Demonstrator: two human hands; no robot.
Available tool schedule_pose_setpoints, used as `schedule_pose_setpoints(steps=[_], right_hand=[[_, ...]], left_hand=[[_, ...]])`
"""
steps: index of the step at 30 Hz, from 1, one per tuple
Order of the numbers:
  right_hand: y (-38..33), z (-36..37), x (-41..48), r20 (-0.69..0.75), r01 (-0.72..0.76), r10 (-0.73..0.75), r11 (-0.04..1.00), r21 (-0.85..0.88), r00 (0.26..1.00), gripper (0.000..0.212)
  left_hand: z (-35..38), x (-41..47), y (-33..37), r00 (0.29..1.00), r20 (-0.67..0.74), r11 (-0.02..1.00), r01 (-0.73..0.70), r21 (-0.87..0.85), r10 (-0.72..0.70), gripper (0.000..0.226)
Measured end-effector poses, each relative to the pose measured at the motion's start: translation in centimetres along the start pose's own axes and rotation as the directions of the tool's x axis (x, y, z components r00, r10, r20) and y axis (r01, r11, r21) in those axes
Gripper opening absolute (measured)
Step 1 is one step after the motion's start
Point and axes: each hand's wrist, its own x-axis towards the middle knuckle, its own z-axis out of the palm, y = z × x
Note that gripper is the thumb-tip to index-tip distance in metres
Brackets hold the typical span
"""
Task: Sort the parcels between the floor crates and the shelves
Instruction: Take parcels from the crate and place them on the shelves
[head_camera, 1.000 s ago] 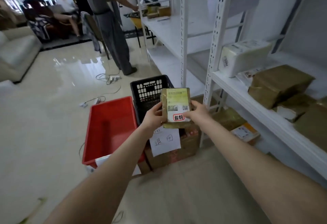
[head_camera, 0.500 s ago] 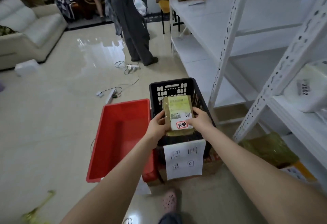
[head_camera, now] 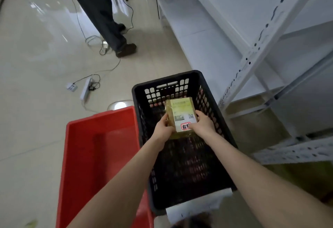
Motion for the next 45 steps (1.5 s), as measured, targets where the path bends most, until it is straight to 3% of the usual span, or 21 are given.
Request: schedule_pose_setpoints(steps=[4, 8, 12, 18, 22, 24, 26, 28, 30, 32, 39, 45], right_hand=[[1.7, 2.2, 5.8, 0.035, -0.003, 0.005, 0.998, -0.061, 0.999, 0.054], [3.8, 5.2, 11.6, 0.033, 0.007, -0.003, 0.995, -0.098, 0.999, 0.064], [5.5, 7.3, 16.1, -0.014, 0.025, -0.030, 0.969, -0.248, 0.999, 0.066], [7.1, 8.3, 19.5, 0.024, 0.060, -0.056, 0.806, -0.588, 0.998, 0.077], [7.2, 8.1, 19.7, 0.067, 0.074, -0.041, 0.769, -0.635, 0.997, 0.083], [6.9, 7.6, 19.1, 0.066, 0.067, -0.032, 0.773, -0.631, 0.997, 0.087], [6.5, 7.0, 18.1, 0.069, 0.059, -0.020, 0.772, -0.633, 0.997, 0.089], [5.9, 6.3, 16.7, 0.072, 0.050, -0.006, 0.775, -0.629, 0.997, 0.090], [5.2, 5.6, 15.5, 0.071, 0.046, -0.002, 0.778, -0.626, 0.997, 0.091], [4.4, 4.7, 13.9, 0.062, 0.051, -0.016, 0.780, -0.623, 0.998, 0.091], [1.8, 1.2, 6.7, -0.070, 0.002, -0.052, 0.817, -0.577, 0.996, 0.090], [1.1, -2.5, -2.7, -0.221, -0.080, -0.046, 0.845, -0.529, 0.974, 0.085]], left_hand=[[0.6, 6.3, -1.5, 0.999, -0.006, 0.998, 0.054, 0.014, -0.054, 0.078], [1.2, 13.0, -3.9, 0.995, -0.044, 0.996, 0.086, 0.032, -0.085, 0.077], [1.7, 18.5, -5.8, 0.995, -0.044, 0.995, 0.090, 0.052, -0.087, 0.077], [3.3, 23.0, -7.6, 0.995, -0.013, 0.995, 0.094, 0.023, -0.094, 0.081], [3.5, 23.5, -7.7, 0.994, -0.023, 0.991, 0.105, 0.079, -0.103, 0.081], [3.3, 22.9, -7.2, 0.993, -0.071, 0.976, 0.107, 0.188, -0.095, 0.085], [2.8, 21.7, -6.5, 0.992, -0.116, 0.876, 0.100, 0.472, -0.051, 0.092], [2.4, 19.9, -5.7, 0.997, -0.082, 0.634, 0.054, 0.772, 0.014, 0.097], [2.2, 18.3, -4.9, 0.999, -0.012, 0.398, -0.008, 0.917, 0.046, 0.100], [2.3, 16.8, -3.8, 0.999, 0.028, 0.257, -0.039, 0.966, 0.045, 0.104], [3.2, 11.0, 0.7, 0.976, 0.174, 0.032, -0.179, 0.983, 0.129, 0.106], [5.1, 3.7, 3.8, 0.902, 0.383, -0.102, -0.369, 0.924, 0.202, 0.101]])
